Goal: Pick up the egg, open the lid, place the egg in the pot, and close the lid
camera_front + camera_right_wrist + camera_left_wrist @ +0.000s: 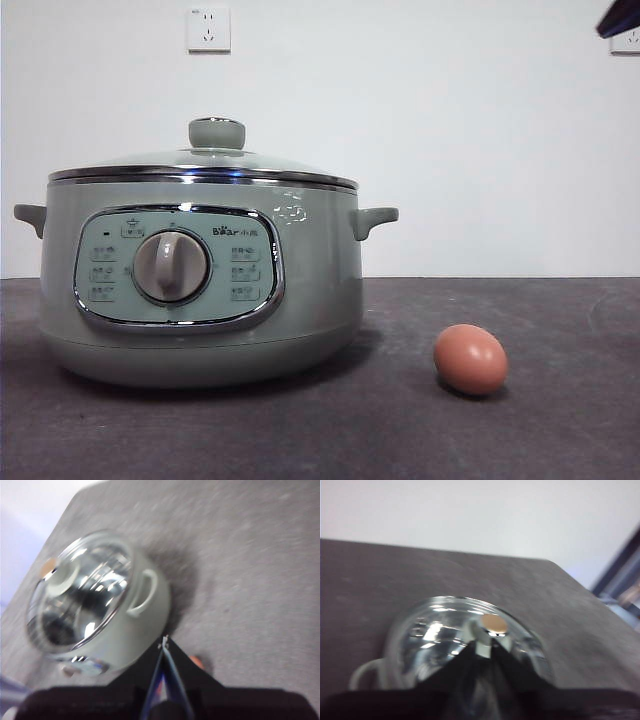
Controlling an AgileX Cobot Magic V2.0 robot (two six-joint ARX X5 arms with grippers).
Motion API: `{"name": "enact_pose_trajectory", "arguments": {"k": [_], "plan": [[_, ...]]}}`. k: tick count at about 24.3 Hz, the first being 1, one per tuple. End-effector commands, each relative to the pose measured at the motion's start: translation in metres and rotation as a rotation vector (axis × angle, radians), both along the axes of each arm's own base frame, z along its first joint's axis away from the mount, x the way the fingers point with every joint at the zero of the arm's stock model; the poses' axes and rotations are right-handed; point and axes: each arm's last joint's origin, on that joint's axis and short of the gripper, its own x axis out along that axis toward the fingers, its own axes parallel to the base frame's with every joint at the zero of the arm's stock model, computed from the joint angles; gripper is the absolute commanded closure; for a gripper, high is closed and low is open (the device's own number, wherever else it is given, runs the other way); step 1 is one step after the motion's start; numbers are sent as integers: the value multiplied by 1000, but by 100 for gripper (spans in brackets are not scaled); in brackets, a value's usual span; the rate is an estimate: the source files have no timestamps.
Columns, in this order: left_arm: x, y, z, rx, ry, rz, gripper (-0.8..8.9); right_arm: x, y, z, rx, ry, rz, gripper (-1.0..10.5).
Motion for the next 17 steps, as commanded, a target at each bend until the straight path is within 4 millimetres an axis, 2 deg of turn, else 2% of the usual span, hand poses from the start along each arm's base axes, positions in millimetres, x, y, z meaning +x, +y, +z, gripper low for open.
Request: {"name": "enact_pose_trajectory", "arguments": {"k": [1, 2, 3, 4, 7, 11, 17], "plan": [[10, -2, 4, 6, 16, -41, 528, 6, 2, -1, -23, 8, 38, 735], [13, -2, 5, 5, 23, -49, 522, 7, 3, -2, -25, 20, 41, 620], [15, -3, 6, 3, 27, -55, 522, 8, 4, -3, -26, 33, 45, 551], [18, -3, 9, 0, 33, -57, 522, 9, 6, -6, -28, 53, 54, 535], [19, -4, 15, -1, 17, -59, 522, 11, 17, -8, -40, 77, 81, 537], [19, -6, 22, -6, -28, -75, 522, 13, 47, -18, -189, 97, 60, 536], [18, -9, 22, -5, -28, -92, 522, 28, 105, -58, -378, 223, 90, 537]]}}
